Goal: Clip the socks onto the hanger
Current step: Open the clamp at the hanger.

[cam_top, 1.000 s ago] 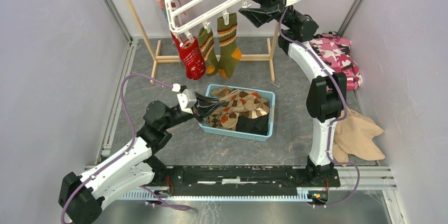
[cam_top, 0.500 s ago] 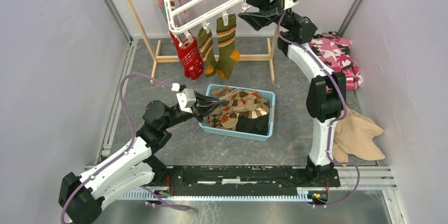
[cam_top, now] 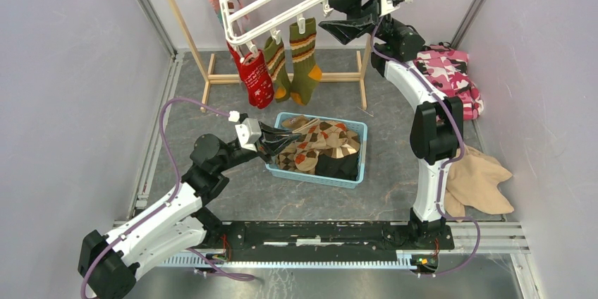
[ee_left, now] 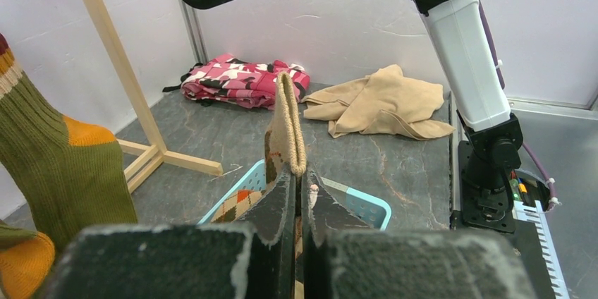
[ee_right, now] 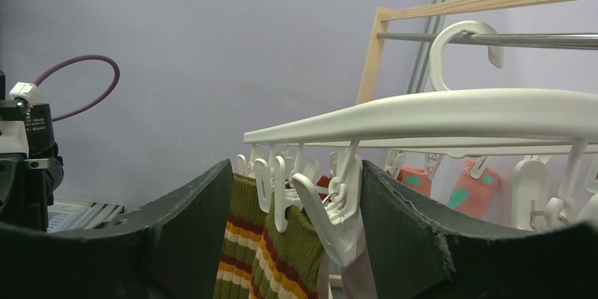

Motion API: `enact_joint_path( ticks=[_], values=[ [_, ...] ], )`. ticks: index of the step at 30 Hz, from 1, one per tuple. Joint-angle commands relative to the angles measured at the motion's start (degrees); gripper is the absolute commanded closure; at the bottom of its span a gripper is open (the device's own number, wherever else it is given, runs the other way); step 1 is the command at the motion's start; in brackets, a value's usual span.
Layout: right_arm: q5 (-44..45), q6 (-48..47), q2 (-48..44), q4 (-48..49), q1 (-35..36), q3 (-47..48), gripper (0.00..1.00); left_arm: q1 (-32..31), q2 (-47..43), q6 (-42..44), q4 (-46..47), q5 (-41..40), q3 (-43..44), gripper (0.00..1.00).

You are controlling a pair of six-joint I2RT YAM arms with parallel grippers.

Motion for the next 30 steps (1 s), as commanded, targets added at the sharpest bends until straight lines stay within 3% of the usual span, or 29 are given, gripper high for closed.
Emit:
enact_joint_path(
  ticks=[1,9,19,30],
  values=[
    [-1.7,2.5,-3.2,5.0,0.0,0.3,0.29,-0.3,-1.2,-1.4,1.0,0.9,2.6,0.98],
    [-1.4,3.3,-3.1,5.6,0.0,0.6,0.37,-0.3,-1.1,-1.7,1.0,1.0,2.8,0.98],
    [-0.9,3.2,-3.2,4.3,-0.1,0.9,0.38,-0.3,-1.3,-2.0,1.0,1.0,2.9,0.98],
    [-0.3,2.1,-3.4,1.9,-0.1,1.1,0.52,-0.3,-1.4,-2.0,1.0,0.9,2.8,0.98]
  ],
)
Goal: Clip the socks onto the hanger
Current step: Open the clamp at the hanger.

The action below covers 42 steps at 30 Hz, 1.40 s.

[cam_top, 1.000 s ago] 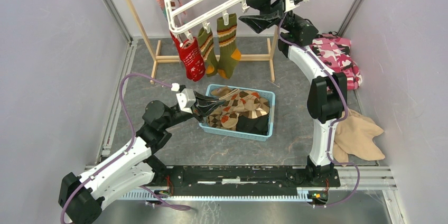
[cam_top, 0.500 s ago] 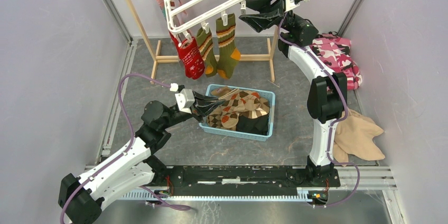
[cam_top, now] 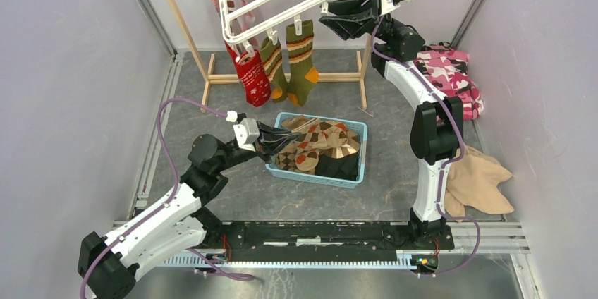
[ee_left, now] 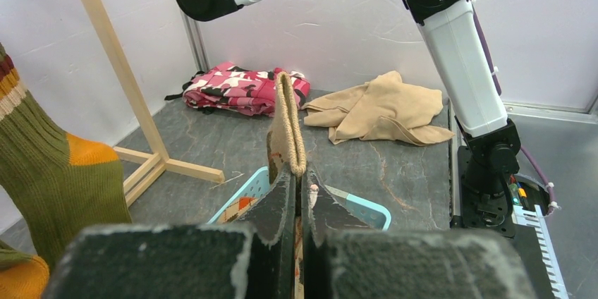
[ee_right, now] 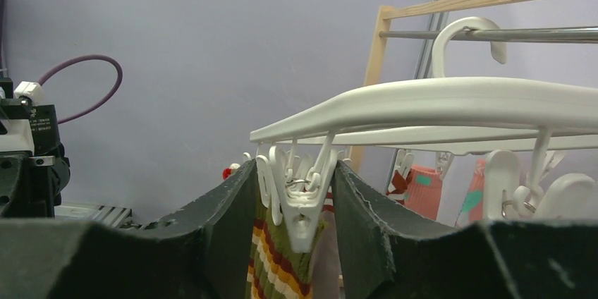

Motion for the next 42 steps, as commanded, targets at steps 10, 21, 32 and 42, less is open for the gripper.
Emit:
enact_joint_path(
  ticks=[10,21,32,42],
  values=[
    [-0.2,-1.9,-4.5,-2.6,0.0,0.7,0.71,-0.3,0.0,-1.7,1.1,0.5,2.8,0.98],
    [0.8,-2.9,-4.3,-3.8,0.1,0.9,0.47,-0.3,-0.2,-1.8,1.1,0.5,2.5,0.98],
    [0.7,-5.6,-4.4,-7.0,0.7,1.0,0.44,-0.3,-0.3,-1.7,1.0,0.4,2.3,0.98],
    [0.7,-7.4,-4.8,-9.0,1.0,1.4,0.43,-0.3,-0.1,-1.7,1.1,0.3,2.4,0.98]
  ],
)
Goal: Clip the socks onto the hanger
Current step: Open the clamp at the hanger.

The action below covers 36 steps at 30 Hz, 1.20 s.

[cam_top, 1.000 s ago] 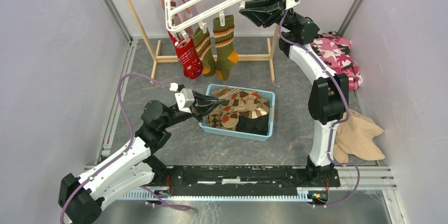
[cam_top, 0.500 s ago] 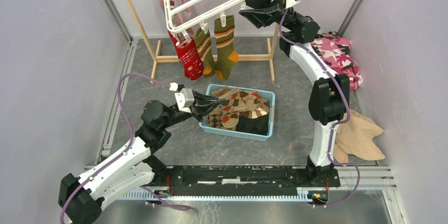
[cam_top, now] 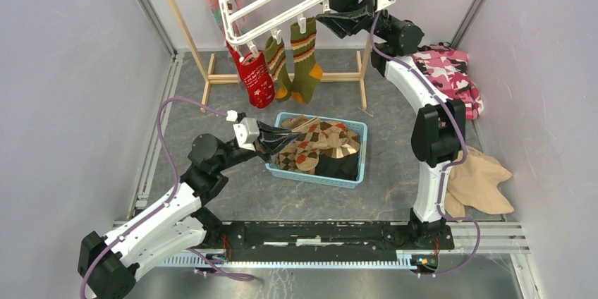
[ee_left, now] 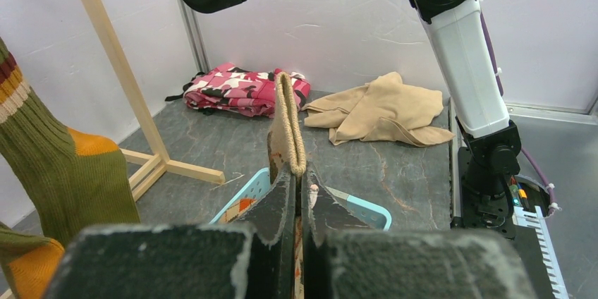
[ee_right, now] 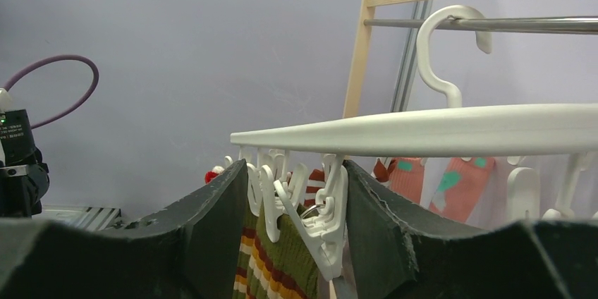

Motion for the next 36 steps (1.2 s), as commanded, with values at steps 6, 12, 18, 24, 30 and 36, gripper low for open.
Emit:
enact_joint_path(
  ticks=[6,12,18,24,30,36],
  values=[
    [0.5,-1.8,-3.5,-0.7,0.2,1.3,0.39,-0.3,-0.2,-1.7,1.1,0.5,2.1,0.98],
    [0.9,-2.7,-4.0,-1.5,0.2,1.0,0.38,-0.3,-0.3,-1.8,1.1,0.4,2.2,0.98],
    [1.1,-3.3,-4.3,-2.0,0.2,1.1,0.39,-0.3,-0.3,-1.8,1.1,0.5,2.3,0.98],
    [0.7,-3.5,-4.3,-2.7,0.2,1.1,0.53,-0.3,-0.4,-1.8,1.1,0.4,2.3,0.98],
    [0.4,-3.6,-4.4,-2.9,0.2,1.0,0.69,-0.3,-0.1,-1.7,1.5,0.4,2.3,0.98],
    [0.3,-2.5,-4.8,-3.1,0.2,0.5,0.83,-0.3,3.3,-1.5,2.3,-1.7,5.5,0.98]
  ],
)
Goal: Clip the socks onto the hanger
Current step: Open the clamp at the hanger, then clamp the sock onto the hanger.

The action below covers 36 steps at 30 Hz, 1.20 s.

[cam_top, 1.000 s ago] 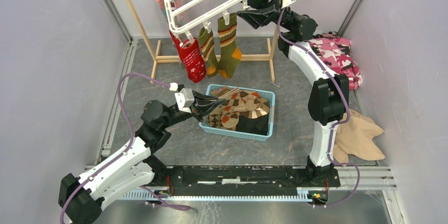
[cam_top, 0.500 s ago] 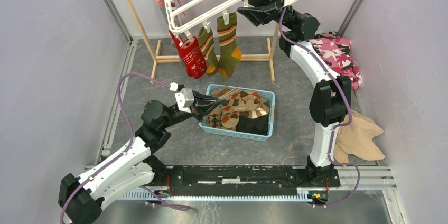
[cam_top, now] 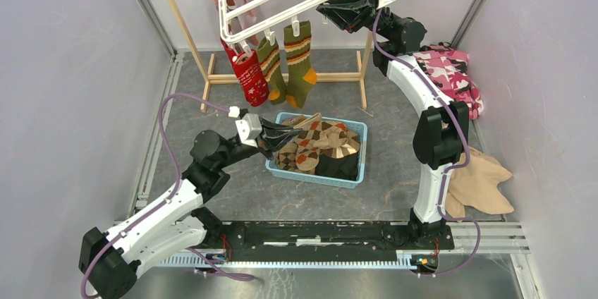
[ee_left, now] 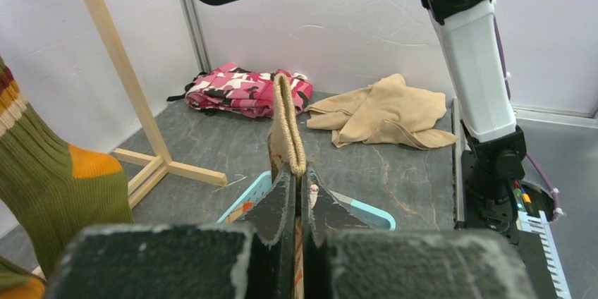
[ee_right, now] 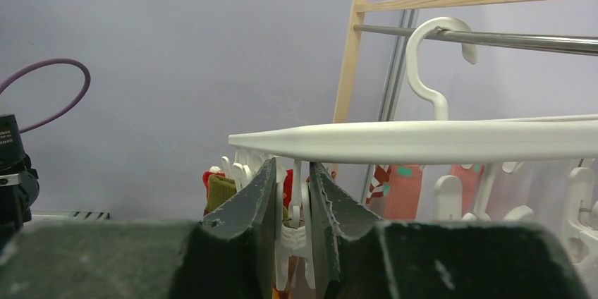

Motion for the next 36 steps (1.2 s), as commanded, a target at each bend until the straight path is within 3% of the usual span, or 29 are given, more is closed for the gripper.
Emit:
enact_joint_path(
  ticks=[1,11,16,20,25,36],
  values=[
    [-0.5,1.5,-3.0,1.1,0.2,0.5,0.85,-0.3,3.4,-1.4,2.1,-2.4,5.7,0.98],
    [-0.8,3.3,-3.0,1.1,0.3,0.3,0.96,1.2,19.4,5.0,-2.8,-10.5,21.3,0.98],
    [-1.3,4.2,-2.8,2.2,0.2,0.2,0.96,2.5,26.7,12.2,-2.9,-8.6,28.1,0.98],
    [-2.5,4.4,-2.4,2.3,0.3,1.0,0.96,5.4,29.3,19.2,-4.1,-0.1,31.4,0.98],
    [-3.5,4.5,-2.1,2.5,0.2,1.5,0.96,11.9,32.7,20.4,-9.0,9.3,38.4,0.97],
    [-4.4,6.1,-1.7,3.4,0.2,1.9,0.97,13.4,40.6,12.3,-5.4,6.6,47.1,0.98]
  ],
)
